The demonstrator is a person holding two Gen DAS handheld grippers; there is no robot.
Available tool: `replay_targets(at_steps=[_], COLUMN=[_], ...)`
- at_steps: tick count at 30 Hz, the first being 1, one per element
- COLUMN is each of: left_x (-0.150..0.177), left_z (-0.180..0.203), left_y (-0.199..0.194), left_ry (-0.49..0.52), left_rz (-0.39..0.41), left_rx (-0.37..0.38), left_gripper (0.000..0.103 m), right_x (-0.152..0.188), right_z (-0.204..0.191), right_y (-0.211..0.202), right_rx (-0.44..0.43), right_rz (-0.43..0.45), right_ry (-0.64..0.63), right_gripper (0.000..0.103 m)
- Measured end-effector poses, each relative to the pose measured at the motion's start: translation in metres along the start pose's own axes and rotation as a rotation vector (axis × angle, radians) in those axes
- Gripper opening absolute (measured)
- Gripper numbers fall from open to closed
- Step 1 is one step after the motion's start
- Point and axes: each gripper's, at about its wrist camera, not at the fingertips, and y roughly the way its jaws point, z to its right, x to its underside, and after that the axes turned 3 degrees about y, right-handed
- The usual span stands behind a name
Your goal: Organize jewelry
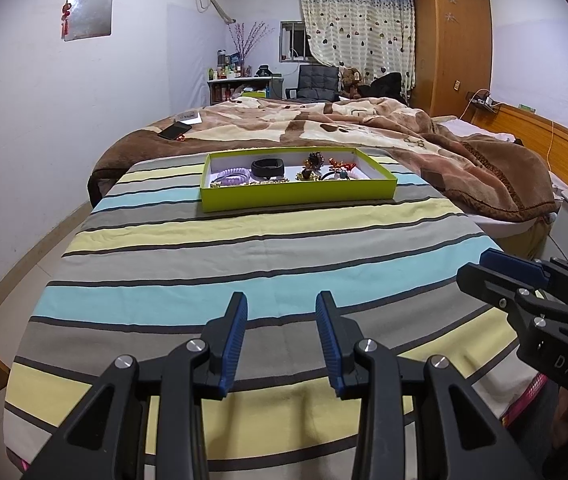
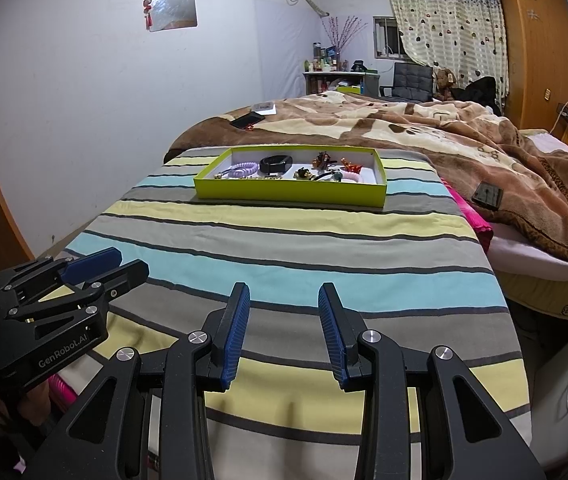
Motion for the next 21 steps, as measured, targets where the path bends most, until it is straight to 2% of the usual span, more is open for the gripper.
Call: replay_targets(at_steps=[21], left_x=[0.0002], left_z=[0.0018], left_y=[0.0043], left_ry=[0.007], left_rz=[-0.009], left_rx=[0.002], left_gripper=[0.037], right_x=[-0.0001], right_z=[-0.0001], right_y=[0.0], right_rx=[-0.001], right_rz=[-0.001], right_ry=[0.0], right_gripper=[0.037])
